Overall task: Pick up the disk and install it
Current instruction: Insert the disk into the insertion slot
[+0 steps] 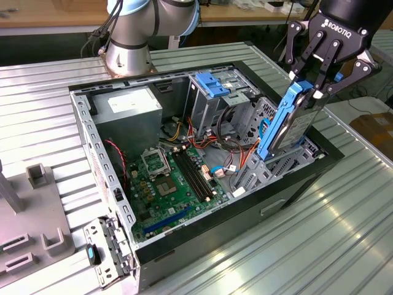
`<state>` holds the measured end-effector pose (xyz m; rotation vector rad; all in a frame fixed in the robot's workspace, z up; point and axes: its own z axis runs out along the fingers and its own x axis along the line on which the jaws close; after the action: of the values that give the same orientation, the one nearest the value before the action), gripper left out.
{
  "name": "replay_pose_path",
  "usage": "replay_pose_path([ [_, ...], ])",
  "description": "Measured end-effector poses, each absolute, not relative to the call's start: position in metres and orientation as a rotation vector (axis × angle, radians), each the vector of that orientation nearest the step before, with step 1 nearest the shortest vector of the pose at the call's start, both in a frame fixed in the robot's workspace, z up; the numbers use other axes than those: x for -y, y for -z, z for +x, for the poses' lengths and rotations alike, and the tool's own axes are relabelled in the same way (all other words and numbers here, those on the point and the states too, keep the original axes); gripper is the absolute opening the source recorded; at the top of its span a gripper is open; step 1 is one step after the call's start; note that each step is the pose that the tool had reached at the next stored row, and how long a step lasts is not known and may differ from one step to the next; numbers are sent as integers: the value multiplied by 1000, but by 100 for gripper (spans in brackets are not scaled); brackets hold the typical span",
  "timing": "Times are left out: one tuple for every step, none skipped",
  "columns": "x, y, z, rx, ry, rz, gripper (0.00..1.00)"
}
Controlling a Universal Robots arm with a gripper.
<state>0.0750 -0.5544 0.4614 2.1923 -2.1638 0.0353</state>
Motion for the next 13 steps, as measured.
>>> replay_pose_path([
  [554,-461,75,2164,-35,2192,37],
  [554,-461,75,2165,-32,2194,37],
  [554,-460,75,2167,-29,2195,37],
  [554,-459,75,2167,-29,2195,37],
  [554,-457,75,2167,-29,2195,37],
  [554,-456,75,2167,-29,2195,37],
  [555,-454,75,2167,-29,2195,37],
  [555,-449,75,2167,-28,2195,37],
  [555,-443,75,2167,-28,2195,37],
  [556,-440,75,2167,-28,2195,37],
  [556,-436,75,2167,-28,2195,37],
  [557,-432,75,2166,-28,2195,37],
  [557,-429,75,2166,-27,2195,37],
])
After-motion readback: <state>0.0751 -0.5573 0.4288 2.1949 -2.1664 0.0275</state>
